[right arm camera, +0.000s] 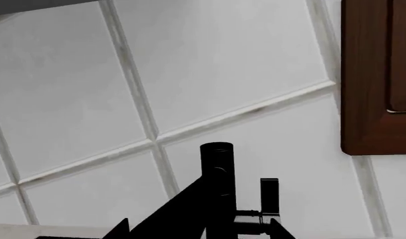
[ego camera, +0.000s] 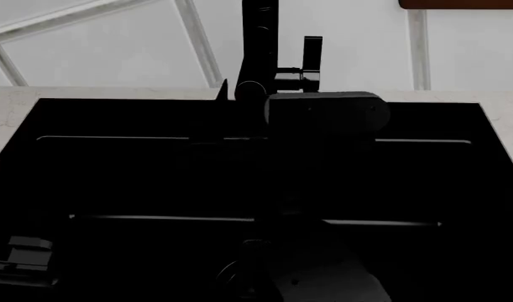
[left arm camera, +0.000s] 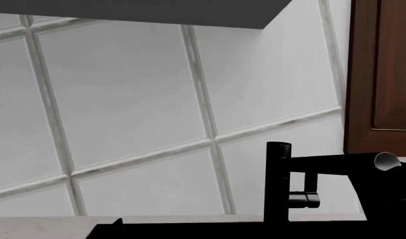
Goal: Turn the sink spout to the right.
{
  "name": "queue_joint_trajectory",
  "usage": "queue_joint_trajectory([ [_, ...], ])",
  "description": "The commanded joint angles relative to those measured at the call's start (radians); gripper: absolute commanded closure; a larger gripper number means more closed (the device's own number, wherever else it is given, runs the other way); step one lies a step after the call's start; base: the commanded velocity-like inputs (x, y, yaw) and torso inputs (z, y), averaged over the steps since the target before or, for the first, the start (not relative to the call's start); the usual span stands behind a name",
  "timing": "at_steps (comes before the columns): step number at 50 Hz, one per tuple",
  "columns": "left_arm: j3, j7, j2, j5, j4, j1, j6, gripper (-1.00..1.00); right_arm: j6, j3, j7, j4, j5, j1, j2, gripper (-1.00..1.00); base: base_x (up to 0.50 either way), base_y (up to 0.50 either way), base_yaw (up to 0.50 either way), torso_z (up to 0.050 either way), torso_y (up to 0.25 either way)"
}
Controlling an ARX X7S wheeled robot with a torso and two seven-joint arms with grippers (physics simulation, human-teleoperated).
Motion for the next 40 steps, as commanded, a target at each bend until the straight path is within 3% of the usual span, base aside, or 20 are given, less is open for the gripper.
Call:
queue_joint_trajectory([
  [1, 0.004, 0.0, -0.003, -0.003, -0.003, -0.002, 0.001, -1.0, -0.008, 0.008, 0.017, 0.0, 0.007, 0.004, 0.016, -1.0, 0.0, 0.0, 0.0, 0.0, 0.0],
  [40, 0.03, 0.001, -0.017, -0.003, -0.012, -0.005, -0.002, -1.0, 0.005, 0.049, 0.07, -0.043, 0.041, -0.004, 0.072, -1.0, 0.0, 0.0, 0.0, 0.0, 0.0],
])
